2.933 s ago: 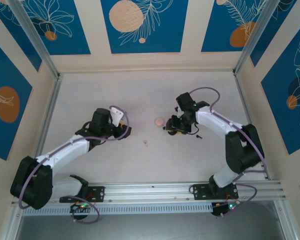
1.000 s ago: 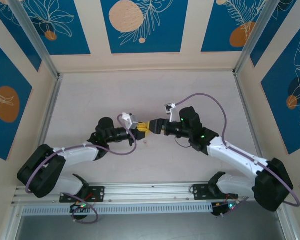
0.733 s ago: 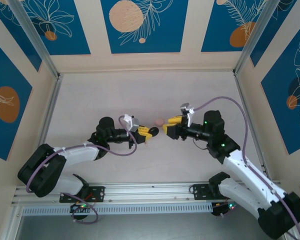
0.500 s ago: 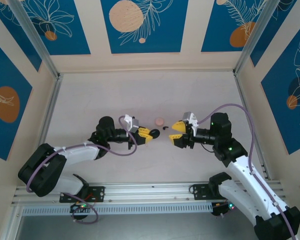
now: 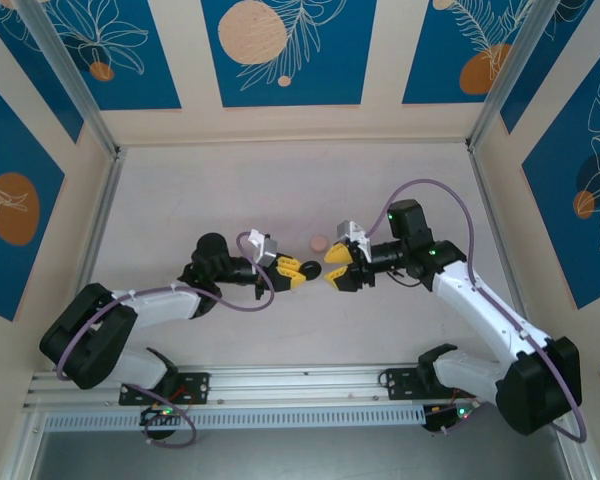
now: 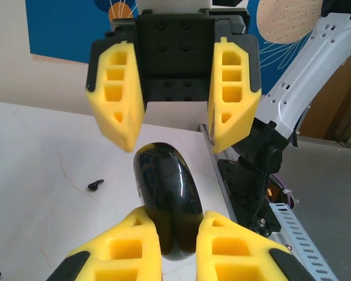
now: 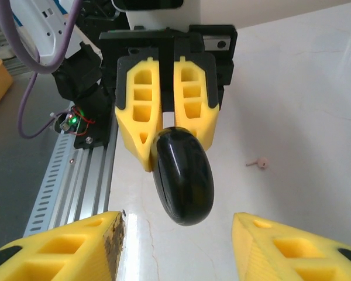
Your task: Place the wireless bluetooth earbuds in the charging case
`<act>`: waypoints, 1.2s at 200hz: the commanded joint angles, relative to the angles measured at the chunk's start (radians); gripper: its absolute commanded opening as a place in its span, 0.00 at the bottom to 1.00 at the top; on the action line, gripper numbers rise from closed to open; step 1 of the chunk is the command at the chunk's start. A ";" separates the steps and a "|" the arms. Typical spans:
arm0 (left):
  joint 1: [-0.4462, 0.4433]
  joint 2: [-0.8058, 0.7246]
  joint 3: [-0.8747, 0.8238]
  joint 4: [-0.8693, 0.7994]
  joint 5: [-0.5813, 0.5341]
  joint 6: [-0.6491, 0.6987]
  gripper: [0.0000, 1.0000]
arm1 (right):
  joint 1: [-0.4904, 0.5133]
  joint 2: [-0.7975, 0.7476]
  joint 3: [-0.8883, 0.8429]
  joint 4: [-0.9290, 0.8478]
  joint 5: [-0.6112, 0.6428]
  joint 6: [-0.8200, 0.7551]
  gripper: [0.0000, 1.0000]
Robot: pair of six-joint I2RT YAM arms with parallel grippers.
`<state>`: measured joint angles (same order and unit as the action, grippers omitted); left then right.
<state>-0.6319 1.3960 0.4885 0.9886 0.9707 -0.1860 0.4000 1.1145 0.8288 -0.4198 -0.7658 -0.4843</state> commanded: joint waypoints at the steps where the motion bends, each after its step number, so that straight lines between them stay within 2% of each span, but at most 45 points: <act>1: -0.009 0.000 0.022 0.065 0.045 -0.016 0.06 | 0.007 0.038 0.041 -0.040 -0.070 -0.056 0.52; 48: -0.009 0.006 0.022 0.089 0.041 -0.030 0.06 | 0.034 0.144 0.121 -0.090 -0.138 -0.095 0.47; 75: -0.009 0.013 0.021 0.100 0.040 -0.035 0.06 | 0.046 0.193 0.162 -0.131 -0.172 -0.127 0.37; 103: -0.009 0.014 0.015 0.105 0.028 -0.034 0.06 | 0.053 0.221 0.196 -0.183 -0.174 -0.170 0.18; 120: -0.009 0.014 0.015 0.092 0.018 -0.027 0.10 | 0.053 0.224 0.214 -0.221 -0.153 -0.193 0.13; 139: -0.008 0.006 0.015 0.035 -0.014 0.016 0.29 | 0.054 0.209 0.229 -0.255 -0.085 -0.212 0.13; 149: -0.009 -0.009 0.020 -0.040 -0.037 0.063 0.40 | 0.060 0.197 0.236 -0.274 -0.008 -0.221 0.13; 185: -0.009 -0.088 0.076 -0.457 -0.110 0.343 0.44 | 0.152 0.175 0.260 -0.325 0.364 -0.274 0.14; 202: -0.010 -0.115 0.086 -0.553 -0.133 0.413 0.46 | 0.172 0.186 0.283 -0.349 0.395 -0.288 0.13; 240: -0.016 -0.113 0.103 -0.594 -0.105 0.432 0.47 | 0.205 0.205 0.310 -0.323 0.371 -0.309 0.13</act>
<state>-0.6331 1.2881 0.5568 0.4995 0.8547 0.1658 0.5877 1.3075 1.1004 -0.7296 -0.4145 -0.7540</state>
